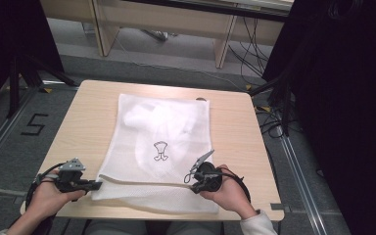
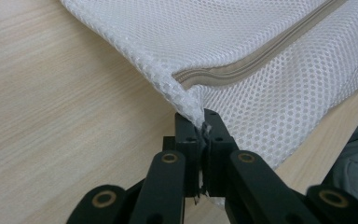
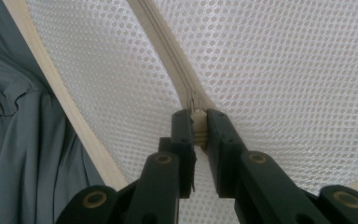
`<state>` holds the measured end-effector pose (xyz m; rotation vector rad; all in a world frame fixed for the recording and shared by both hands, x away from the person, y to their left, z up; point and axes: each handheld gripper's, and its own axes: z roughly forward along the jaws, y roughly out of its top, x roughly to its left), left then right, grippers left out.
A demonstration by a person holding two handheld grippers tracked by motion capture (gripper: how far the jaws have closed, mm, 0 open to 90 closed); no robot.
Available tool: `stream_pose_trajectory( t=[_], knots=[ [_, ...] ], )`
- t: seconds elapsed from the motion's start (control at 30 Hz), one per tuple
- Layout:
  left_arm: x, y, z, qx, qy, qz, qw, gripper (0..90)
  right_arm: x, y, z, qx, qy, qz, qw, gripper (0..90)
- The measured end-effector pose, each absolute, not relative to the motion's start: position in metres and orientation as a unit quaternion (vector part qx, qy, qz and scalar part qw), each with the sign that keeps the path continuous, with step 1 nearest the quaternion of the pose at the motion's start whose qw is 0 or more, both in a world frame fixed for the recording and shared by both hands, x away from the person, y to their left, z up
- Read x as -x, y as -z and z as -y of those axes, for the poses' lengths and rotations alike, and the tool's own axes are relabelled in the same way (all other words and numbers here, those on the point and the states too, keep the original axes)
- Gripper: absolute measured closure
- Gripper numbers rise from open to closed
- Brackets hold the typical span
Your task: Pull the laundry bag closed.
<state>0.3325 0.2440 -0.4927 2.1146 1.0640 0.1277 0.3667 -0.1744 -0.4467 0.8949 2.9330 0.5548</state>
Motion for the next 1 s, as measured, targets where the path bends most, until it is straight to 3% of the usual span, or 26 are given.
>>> stream_pose_trajectory(
  t=[1.0],
  knots=[
    [-0.332,0.494,-0.245,-0.818,-0.057,-0.426,0.383,86.3,-0.365,0.449,0.196,-0.309,-0.168,-0.936,0.014,82.1]
  ],
)
